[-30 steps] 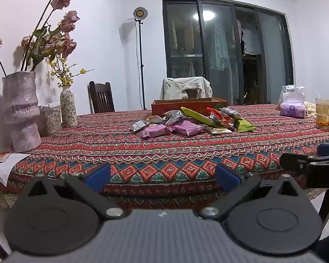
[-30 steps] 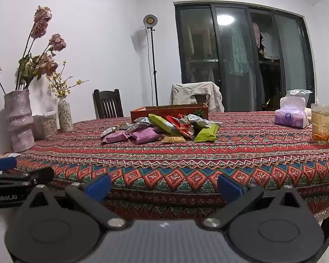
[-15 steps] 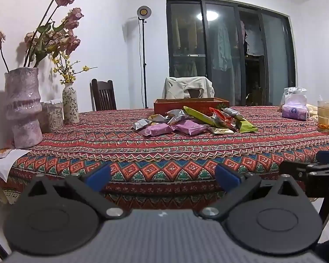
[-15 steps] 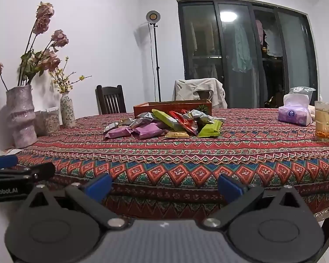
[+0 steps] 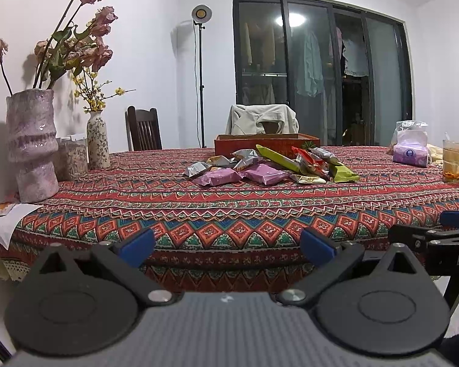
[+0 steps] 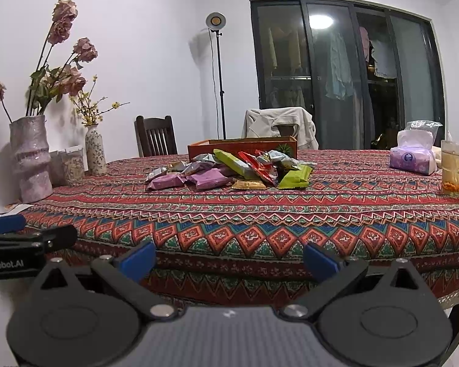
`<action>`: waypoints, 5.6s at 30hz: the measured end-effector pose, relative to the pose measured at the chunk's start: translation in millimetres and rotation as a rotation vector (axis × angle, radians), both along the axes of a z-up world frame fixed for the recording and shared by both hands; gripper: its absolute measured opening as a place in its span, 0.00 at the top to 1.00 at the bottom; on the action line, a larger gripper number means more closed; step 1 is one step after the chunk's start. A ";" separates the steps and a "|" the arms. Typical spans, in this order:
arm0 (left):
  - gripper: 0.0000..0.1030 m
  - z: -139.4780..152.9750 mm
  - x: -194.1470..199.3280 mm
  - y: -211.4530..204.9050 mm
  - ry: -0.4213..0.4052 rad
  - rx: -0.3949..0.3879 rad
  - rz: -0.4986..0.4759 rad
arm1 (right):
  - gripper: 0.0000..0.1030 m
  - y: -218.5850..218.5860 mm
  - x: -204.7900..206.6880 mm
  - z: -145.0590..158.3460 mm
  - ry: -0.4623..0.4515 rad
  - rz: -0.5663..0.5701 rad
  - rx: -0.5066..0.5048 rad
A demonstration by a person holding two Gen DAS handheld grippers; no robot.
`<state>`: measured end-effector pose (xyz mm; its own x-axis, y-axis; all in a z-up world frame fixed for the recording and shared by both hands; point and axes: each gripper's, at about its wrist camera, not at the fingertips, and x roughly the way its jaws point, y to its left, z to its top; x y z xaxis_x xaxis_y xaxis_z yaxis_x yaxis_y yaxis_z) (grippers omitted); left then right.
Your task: Organize snacks
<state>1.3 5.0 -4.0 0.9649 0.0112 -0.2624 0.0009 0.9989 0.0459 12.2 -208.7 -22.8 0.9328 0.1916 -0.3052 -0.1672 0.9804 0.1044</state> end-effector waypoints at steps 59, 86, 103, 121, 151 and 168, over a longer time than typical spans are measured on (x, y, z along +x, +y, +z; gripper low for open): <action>0.00 2.4 -3.0 -3.7 -0.017 0.008 -0.008 | 0.00 -1.9 -2.1 -1.2 -0.004 -0.004 0.003; 0.00 54.9 77.1 16.0 -0.051 -0.033 0.074 | 0.00 -32.0 56.9 42.3 -0.089 -0.047 0.006; 0.01 30.9 253.1 22.2 0.201 0.012 0.010 | 0.00 -26.4 238.3 53.3 0.091 0.159 0.038; 0.28 11.3 419.0 92.5 0.391 -0.220 0.054 | 0.22 88.1 391.0 16.6 0.280 0.325 -0.172; 0.60 73.3 223.2 -4.5 0.219 -0.168 0.005 | 0.42 -46.8 208.4 59.4 0.162 0.219 0.020; 0.60 164.5 466.3 -8.7 0.153 -0.045 -0.089 | 0.42 -107.0 380.9 185.7 0.043 0.238 0.176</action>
